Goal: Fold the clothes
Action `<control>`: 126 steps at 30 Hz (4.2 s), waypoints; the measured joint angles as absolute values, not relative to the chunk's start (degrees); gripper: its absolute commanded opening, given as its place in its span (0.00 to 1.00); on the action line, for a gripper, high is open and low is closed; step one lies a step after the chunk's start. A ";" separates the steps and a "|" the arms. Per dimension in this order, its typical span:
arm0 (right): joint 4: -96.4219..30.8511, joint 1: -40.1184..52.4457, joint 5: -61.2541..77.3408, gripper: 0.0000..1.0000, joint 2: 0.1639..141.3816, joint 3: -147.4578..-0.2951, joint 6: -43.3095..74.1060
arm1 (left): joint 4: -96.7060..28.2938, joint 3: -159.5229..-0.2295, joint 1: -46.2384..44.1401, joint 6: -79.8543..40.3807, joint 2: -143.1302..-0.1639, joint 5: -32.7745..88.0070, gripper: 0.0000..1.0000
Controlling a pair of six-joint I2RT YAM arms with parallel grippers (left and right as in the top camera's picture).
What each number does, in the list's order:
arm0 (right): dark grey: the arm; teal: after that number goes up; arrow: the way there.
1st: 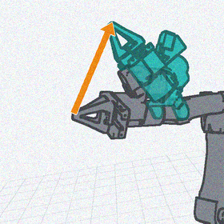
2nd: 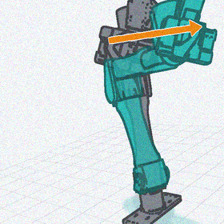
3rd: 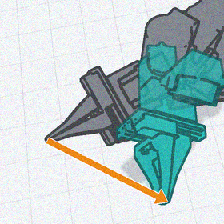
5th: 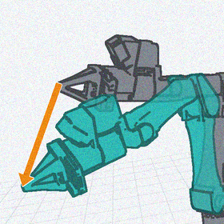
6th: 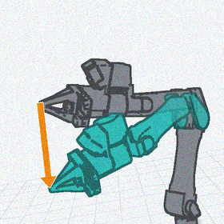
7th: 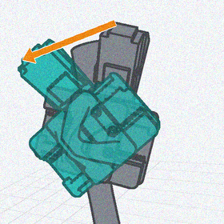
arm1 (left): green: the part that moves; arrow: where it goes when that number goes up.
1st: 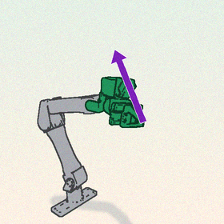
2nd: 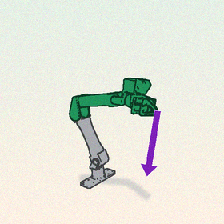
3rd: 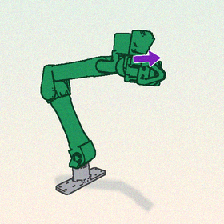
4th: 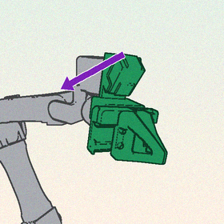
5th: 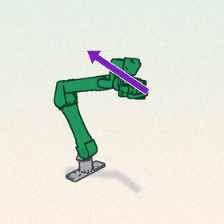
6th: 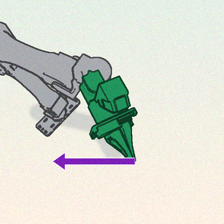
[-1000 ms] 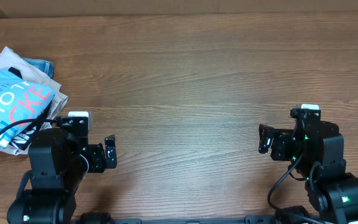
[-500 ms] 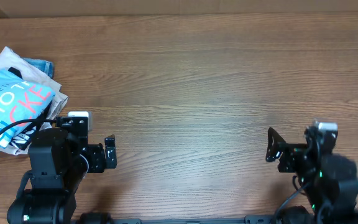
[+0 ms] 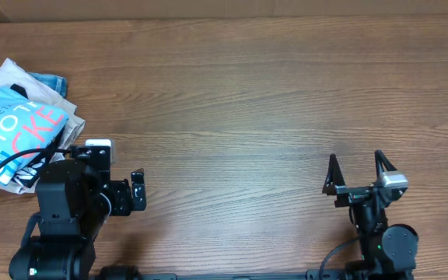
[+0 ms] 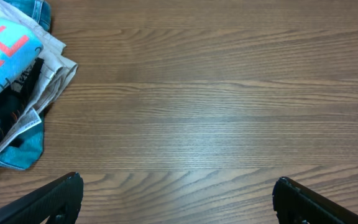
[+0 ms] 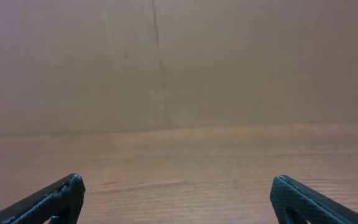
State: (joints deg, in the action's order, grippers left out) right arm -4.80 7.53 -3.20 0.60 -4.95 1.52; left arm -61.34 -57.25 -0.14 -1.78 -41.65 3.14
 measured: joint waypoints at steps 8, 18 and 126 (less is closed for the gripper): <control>-5.02 7.53 -2.26 1.00 0.69 -1.04 -1.13 | -61.36 -57.25 -0.14 -1.78 -41.65 3.14 1.00; -5.02 7.53 -1.91 1.00 0.69 -1.04 -1.52 | -61.34 -57.25 -0.14 -1.78 -41.65 3.14 1.00; -4.99 7.53 -1.76 1.00 0.64 -1.04 -1.52 | -3.86 -0.47 -0.14 -1.52 -0.86 -6.28 1.00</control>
State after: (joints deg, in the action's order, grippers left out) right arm -4.99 7.53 -1.76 0.64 -1.04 -1.52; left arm -3.86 -0.47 -0.14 -1.52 -0.86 -6.28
